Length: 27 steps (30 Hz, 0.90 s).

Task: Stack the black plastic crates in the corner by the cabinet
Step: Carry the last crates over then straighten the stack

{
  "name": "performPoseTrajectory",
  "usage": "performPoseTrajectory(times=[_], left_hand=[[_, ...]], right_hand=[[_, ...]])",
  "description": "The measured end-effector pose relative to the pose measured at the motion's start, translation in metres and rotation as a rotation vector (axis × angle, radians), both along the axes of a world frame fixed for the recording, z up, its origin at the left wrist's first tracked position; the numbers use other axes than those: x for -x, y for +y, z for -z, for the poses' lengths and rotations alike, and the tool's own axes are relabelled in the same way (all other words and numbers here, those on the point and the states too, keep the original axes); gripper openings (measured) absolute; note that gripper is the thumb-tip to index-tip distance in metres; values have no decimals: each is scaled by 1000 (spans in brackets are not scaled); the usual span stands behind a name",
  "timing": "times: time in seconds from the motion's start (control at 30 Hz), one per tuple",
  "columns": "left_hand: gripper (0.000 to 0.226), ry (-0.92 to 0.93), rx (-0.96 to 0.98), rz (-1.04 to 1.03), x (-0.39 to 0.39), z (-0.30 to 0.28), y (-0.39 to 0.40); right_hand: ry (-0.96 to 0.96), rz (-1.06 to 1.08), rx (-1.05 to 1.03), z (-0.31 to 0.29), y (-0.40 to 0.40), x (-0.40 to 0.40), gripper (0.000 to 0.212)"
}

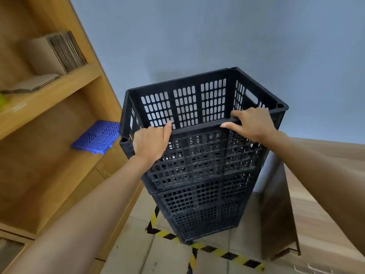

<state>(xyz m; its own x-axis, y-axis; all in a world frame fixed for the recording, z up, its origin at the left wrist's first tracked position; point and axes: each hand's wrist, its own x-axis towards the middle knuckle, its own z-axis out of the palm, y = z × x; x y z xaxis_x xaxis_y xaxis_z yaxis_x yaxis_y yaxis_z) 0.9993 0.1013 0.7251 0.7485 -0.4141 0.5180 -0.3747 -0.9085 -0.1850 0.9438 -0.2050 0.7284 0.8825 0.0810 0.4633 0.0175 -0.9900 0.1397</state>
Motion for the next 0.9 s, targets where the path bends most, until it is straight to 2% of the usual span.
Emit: performPoseTrajectory(times=[0.53, 0.9], left_hand=[[74, 76, 108, 263, -126, -2, 33], [65, 22, 101, 265, -176, -1, 34]], right_hand=[[-57, 279, -38, 6, 74, -26, 73], [-113, 244, 23, 3, 84, -60, 58]])
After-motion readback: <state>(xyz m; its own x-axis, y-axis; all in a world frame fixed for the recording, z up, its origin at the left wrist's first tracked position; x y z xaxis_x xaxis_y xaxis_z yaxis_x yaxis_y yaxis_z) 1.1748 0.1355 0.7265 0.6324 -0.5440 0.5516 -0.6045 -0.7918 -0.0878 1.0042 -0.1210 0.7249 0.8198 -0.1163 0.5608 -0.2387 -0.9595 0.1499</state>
